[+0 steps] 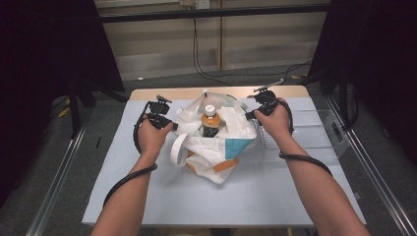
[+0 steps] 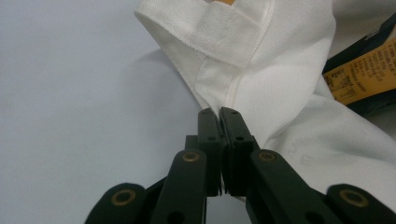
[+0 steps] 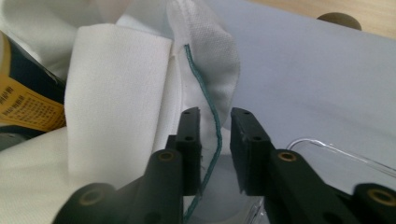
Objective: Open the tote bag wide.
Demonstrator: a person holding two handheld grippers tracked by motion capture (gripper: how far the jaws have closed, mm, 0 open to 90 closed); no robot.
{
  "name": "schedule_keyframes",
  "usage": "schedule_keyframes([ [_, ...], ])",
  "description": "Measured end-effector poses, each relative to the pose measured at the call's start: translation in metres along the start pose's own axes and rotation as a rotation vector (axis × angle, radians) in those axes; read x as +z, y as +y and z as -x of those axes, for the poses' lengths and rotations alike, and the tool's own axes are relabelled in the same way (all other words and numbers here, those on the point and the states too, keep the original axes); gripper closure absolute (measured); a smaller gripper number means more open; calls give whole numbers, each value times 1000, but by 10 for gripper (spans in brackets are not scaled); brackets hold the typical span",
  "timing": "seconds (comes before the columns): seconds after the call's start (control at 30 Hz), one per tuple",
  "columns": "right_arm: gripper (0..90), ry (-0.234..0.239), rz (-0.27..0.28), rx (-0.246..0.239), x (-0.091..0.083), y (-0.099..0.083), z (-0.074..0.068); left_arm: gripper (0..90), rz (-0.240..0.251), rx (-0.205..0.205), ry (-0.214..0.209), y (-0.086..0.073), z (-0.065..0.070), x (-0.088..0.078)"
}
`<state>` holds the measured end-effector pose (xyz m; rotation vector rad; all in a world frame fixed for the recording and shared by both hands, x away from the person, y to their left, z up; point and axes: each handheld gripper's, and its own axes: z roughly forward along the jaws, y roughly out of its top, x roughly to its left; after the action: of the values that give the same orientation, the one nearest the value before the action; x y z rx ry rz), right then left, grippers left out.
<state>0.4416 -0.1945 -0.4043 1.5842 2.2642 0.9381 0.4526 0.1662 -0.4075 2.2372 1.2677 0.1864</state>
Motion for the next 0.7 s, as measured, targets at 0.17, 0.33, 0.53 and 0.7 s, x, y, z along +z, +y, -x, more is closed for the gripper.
schedule_keyframes([
  [0.17,697,0,1,-28,-9,6,-4,877,7,2,7,1,3,-4],
  [0.33,733,-4,20,-36,-22,11,-5,877,3,13,11,4,5,-8],
  [0.53,793,14,27,-51,-27,15,-11,877,10,24,12,5,6,-10],
  [0.7,849,44,29,-75,-23,15,-18,877,14,16,7,6,6,-11],
])
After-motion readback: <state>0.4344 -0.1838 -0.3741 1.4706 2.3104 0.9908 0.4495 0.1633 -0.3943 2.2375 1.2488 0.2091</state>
